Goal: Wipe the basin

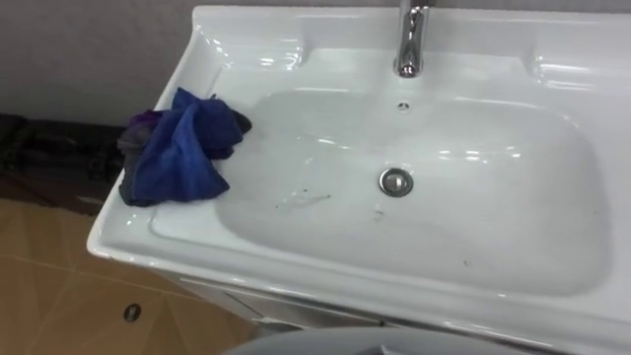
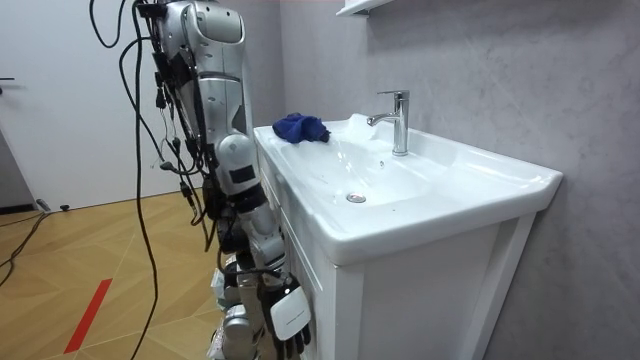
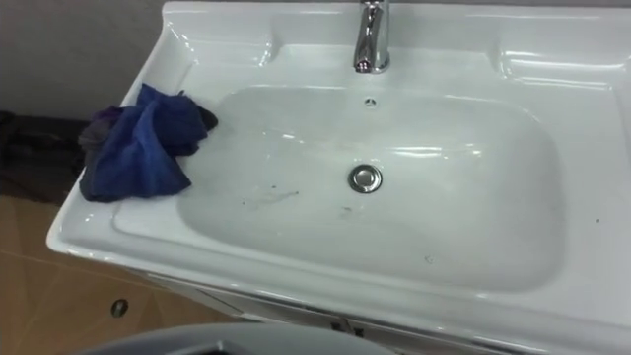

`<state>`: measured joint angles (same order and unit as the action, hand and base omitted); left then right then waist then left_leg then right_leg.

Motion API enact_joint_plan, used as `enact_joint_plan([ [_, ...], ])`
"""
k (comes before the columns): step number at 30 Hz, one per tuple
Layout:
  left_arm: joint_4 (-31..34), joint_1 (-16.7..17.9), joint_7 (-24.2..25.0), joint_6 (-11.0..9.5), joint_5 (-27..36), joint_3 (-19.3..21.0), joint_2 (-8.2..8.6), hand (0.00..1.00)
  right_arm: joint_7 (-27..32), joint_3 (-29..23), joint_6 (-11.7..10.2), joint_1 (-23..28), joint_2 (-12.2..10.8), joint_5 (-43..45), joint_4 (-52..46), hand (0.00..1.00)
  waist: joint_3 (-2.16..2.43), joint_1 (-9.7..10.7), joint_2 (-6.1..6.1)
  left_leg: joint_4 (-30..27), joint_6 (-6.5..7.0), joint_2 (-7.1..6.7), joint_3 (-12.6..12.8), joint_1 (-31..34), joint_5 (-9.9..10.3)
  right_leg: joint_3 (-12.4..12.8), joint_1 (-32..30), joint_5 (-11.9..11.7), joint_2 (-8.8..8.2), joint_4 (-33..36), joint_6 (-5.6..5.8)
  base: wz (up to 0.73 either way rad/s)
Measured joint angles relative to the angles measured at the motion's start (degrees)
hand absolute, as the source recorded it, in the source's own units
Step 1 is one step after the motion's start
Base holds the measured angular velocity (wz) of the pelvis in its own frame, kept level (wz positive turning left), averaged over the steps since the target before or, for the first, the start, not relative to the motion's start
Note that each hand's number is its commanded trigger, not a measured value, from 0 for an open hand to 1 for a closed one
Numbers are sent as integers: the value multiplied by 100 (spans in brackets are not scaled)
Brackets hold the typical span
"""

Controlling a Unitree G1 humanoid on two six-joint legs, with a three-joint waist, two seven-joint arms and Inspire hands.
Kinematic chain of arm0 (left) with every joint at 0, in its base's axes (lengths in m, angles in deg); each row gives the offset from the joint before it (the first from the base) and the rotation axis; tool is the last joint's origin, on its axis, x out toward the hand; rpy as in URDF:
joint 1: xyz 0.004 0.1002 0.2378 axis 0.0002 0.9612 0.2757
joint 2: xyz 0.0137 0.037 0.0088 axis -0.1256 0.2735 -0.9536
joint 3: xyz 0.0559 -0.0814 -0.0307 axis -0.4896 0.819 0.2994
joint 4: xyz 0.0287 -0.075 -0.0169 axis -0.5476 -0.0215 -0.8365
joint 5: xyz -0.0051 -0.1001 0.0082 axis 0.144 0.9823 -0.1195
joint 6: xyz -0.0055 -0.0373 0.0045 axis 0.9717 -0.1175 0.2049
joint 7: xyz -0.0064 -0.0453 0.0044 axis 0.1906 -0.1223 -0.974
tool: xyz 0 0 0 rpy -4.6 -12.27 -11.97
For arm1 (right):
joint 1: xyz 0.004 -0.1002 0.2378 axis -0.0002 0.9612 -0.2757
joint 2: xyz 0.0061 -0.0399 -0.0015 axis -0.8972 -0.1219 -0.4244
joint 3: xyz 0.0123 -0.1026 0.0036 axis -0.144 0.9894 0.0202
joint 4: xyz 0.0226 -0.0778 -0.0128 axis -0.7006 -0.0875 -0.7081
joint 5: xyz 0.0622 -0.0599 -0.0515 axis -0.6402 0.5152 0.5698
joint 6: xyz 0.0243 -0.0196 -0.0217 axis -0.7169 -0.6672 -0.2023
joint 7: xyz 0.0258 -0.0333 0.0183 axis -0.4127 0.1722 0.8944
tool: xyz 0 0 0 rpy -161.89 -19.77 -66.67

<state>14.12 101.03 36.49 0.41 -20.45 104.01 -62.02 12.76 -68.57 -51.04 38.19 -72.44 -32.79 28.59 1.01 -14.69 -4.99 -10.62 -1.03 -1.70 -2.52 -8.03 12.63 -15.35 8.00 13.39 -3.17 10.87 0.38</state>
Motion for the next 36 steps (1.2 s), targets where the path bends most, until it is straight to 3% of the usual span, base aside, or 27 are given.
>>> enact_joint_plan([
  [2,-444,239,-7,-18,29,-175,48,0,-50,15,22,2,0,18,-29,0,-9,15,44,0,7,-9,2,-1,4,-10,7,2,-18,3,7,0],
  [8,-1463,430,-6,-25,-204,-1140,525,0,-92,73,69,-19,-8,172,5,0,-22,114,165,-29,175,-18,-120,44,51,-153,27,10,-71,96,32,12],
  [13,-2273,485,84,-4,-699,-2216,573,0,-177,238,74,-89,-18,150,145,0,-33,427,294,-15,208,-35,-210,27,36,-214,73,43,-90,99,43,12],
  [19,-2732,492,817,49,-2108,-2994,606,0,-391,232,85,-64,-33,115,264,0,-53,703,368,46,216,-7,-169,7,42,-202,108,47,-60,80,34,0],
  [24,-2699,334,1657,179,-3046,-3832,765,0,-507,283,75,-138,-124,82,263,0,-57,984,388,-24,216,-6,-62,36,42,-194,97,47,-77,88,34,-2],
  [33,-2690,-168,2661,384,-3928,-4286,797,0,-524,522,73,-353,-201,150,259,0,-136,1149,596,-6,216,5,297,84,41,-6,-2,41,-51,84,51,-12],
  [36,-2691,-204,2922,507,-3980,-4326,799,0,-456,519,76,-351,-204,149,274,0,-139,1177,623,-10,216,13,422,108,42,86,-50,30,-52,83,66,-13],
])
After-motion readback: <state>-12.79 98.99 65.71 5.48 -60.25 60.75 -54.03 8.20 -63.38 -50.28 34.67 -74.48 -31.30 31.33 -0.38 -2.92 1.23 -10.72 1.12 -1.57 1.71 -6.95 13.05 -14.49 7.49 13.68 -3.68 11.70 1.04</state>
